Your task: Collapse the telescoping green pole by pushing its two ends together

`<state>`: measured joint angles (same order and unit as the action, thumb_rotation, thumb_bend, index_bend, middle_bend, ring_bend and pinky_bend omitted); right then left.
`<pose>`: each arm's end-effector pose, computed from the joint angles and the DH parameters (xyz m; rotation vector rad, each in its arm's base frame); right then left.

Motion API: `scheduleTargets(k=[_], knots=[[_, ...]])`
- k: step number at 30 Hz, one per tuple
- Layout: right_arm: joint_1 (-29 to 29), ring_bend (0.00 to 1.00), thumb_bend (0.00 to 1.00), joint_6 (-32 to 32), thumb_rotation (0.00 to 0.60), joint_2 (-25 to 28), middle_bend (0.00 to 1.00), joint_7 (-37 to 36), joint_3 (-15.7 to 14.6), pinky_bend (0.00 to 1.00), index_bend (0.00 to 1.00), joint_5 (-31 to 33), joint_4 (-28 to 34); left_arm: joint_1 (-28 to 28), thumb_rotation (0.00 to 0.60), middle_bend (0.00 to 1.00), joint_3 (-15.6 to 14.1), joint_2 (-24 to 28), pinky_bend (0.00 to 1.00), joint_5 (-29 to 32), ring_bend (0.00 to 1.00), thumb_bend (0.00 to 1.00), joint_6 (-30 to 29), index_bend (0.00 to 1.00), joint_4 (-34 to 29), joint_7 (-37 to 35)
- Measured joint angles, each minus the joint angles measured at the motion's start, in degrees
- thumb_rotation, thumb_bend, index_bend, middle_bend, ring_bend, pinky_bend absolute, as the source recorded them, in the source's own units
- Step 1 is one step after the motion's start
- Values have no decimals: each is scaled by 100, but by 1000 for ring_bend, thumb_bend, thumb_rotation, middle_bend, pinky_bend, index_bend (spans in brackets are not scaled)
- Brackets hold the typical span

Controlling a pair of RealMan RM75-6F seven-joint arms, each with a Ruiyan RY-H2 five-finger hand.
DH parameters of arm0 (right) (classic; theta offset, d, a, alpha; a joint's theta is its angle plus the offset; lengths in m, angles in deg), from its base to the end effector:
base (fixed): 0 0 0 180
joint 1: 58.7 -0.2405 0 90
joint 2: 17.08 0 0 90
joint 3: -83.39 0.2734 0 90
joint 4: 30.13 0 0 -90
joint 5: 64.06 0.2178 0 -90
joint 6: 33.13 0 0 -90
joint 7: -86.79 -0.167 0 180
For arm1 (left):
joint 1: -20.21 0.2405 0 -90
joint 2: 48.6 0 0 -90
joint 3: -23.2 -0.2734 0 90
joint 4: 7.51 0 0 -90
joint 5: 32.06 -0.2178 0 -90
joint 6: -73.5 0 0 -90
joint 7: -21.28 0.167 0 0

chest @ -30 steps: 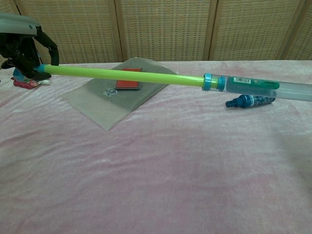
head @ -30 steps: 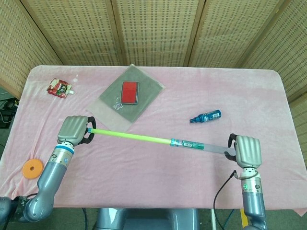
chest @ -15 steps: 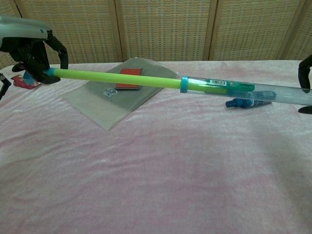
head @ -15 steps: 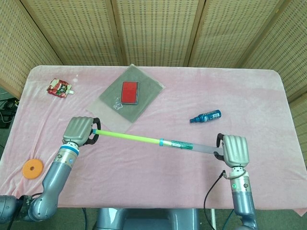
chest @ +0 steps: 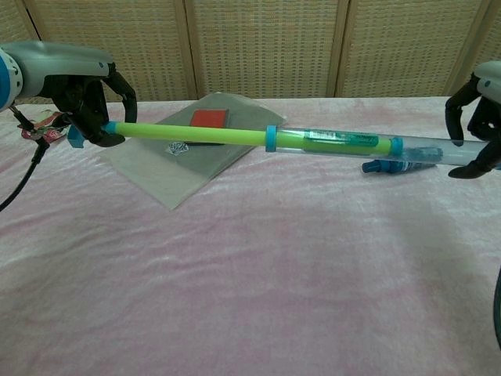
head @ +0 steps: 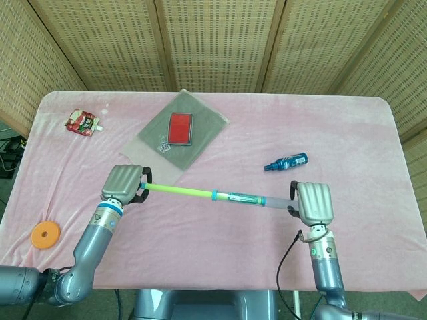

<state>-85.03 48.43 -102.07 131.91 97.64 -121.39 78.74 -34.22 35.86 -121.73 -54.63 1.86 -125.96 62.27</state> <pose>-0.1784 -0.3096 0.0498 1.4262 -0.9141 0.8306 -0.0974 0.3541 0.0455 -1.6969 -1.1430 -0.7142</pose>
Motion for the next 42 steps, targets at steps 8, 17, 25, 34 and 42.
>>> scheduleTargets(k=[8, 17, 25, 34, 42], knots=[[-111, 1000, 575, -20, 600, -132, 1000, 124, -27, 926, 805, 113, -34, -185, 600, 916, 31, -337, 747, 196, 822, 757, -9, 854, 185, 129], [-229, 1000, 571, 72, 600, -229, 1000, 279, -73, 926, 806, 30, 62, -328, 600, 916, 62, -632, 747, 339, 822, 758, -79, 854, 332, 219], [-319, 1000, 565, 116, 600, -372, 1000, 426, -159, 926, 807, -46, 118, -365, 600, 916, 86, -729, 747, 343, 822, 757, -110, 853, 348, 210], [-427, 1000, 563, 218, 600, -576, 1000, 690, -194, 925, 808, -20, 183, -429, 600, 916, 146, -776, 747, 433, 822, 758, -62, 852, 363, 213], [-532, 1000, 561, 218, 600, -690, 1000, 819, -169, 925, 808, 77, 153, -491, 600, 916, 160, -829, 747, 511, 822, 757, -13, 852, 393, 233]])
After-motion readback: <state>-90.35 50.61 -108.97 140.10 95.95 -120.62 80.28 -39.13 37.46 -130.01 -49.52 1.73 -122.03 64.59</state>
